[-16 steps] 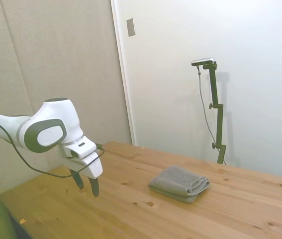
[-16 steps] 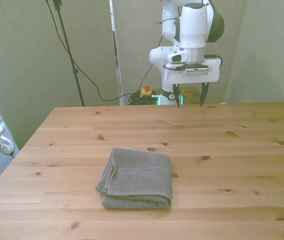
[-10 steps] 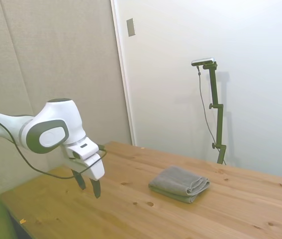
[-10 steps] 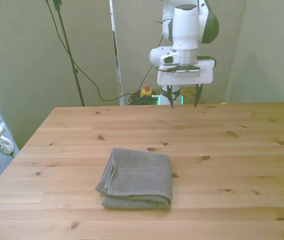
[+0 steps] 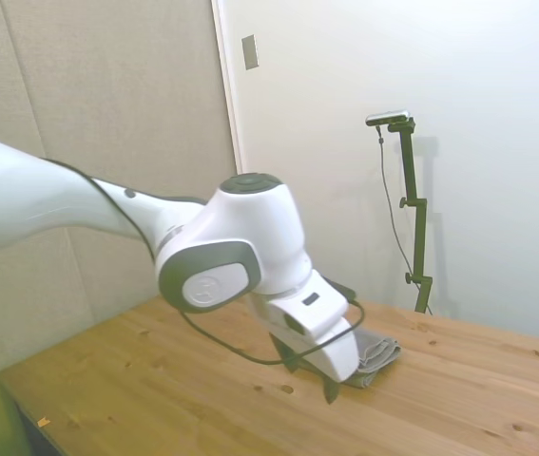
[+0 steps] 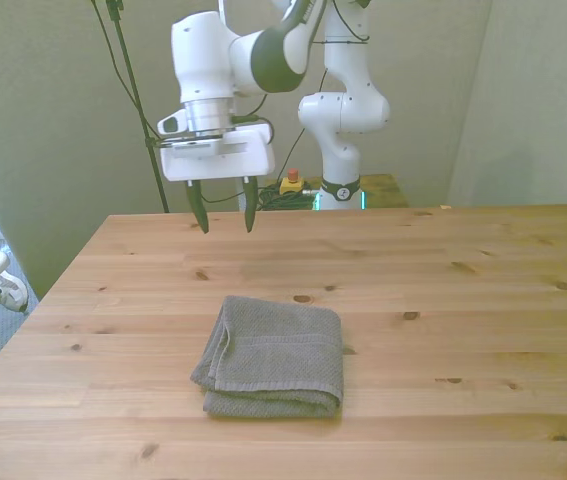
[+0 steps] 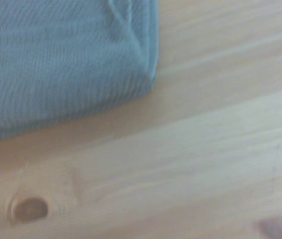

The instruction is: Unfold the towel

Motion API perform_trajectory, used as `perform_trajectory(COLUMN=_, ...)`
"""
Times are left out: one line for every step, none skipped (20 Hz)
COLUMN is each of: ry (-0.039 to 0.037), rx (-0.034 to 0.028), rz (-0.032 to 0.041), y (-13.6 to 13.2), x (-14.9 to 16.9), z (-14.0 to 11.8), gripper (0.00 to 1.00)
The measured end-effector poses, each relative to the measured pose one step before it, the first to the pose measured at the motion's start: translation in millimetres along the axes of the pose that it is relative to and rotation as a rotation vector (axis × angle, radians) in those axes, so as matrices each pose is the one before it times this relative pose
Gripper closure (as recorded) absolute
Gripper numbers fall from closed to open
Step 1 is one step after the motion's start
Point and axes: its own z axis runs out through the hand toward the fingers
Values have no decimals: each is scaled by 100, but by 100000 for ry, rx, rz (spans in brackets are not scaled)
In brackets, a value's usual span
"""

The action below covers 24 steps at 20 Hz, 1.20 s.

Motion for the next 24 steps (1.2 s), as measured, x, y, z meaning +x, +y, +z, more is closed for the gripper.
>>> perform_trajectory(ry=-112, rx=2061, rz=621, y=98, x=1678, z=251, gripper=0)
perform_trajectory(ry=483, rx=1629, rz=554, y=80, x=1668, z=415, gripper=0)
perform_trajectory(ry=411, rx=1237, rz=303, y=50, x=1485, z=650, gripper=0)
perform_trajectory(ry=-109, rx=1266, rz=36, y=-74, x=1187, z=867, gripper=0)
perform_trajectory(ry=-1129, rx=1580, rz=87, y=-174, x=790, z=971, gripper=0)
perform_trajectory(ry=-1794, rx=1842, rz=-117, y=-330, x=461, z=890, gripper=0)
perform_trajectory(ry=-1752, rx=1410, rz=-1287, y=-1065, x=440, z=723, gripper=0)
perform_trajectory(ry=-283, rx=357, rz=-321, y=-102, x=5, z=-121, gripper=0)
perform_trajectory(ry=-1135, rx=685, rz=-634, y=-157, x=-193, z=148, gripper=0)
perform_trajectory(ry=-1180, rx=220, rz=-866, y=-197, x=-281, z=325, gripper=0)
perform_trajectory(ry=-1796, rx=410, rz=-1075, y=-432, x=-438, z=536, gripper=0)
perform_trajectory(ry=-2801, rx=1168, rz=-1095, y=-687, x=-592, z=721, gripper=0)
perform_trajectory(ry=-2503, rx=833, rz=-807, y=-695, x=-539, z=774, gripper=0)
perform_trajectory(ry=-1823, rx=726, rz=-514, y=-659, x=-441, z=785, gripper=0)
perform_trajectory(ry=-1293, rx=342, rz=-517, y=-533, x=-311, z=783, gripper=0)
perform_trajectory(ry=-1147, rx=262, rz=-266, y=-398, x=-163, z=795, gripper=0)
perform_trajectory(ry=-1036, rx=-54, rz=-280, y=-285, x=-77, z=760, gripper=0)
perform_trajectory(ry=-852, rx=-172, rz=-219, y=-207, x=47, z=743, gripper=0)
perform_trajectory(ry=-618, rx=-191, rz=-138, y=-148, x=137, z=647, gripper=0)
perform_trajectory(ry=-470, rx=-198, rz=-106, y=-104, x=163, z=546, gripper=0)
perform_trajectory(ry=-213, rx=-172, rz=-184, y=-121, x=206, z=390, gripper=0)
perform_trajectory(ry=-113, rx=-105, rz=-158, y=-94, x=154, z=231, gripper=100)
perform_trajectory(ry=-60, rx=74, rz=-25, y=-66, x=138, z=107, gripper=100)
perform_trajectory(ry=-337, rx=499, rz=150, y=-79, x=84, z=-10, gripper=100)
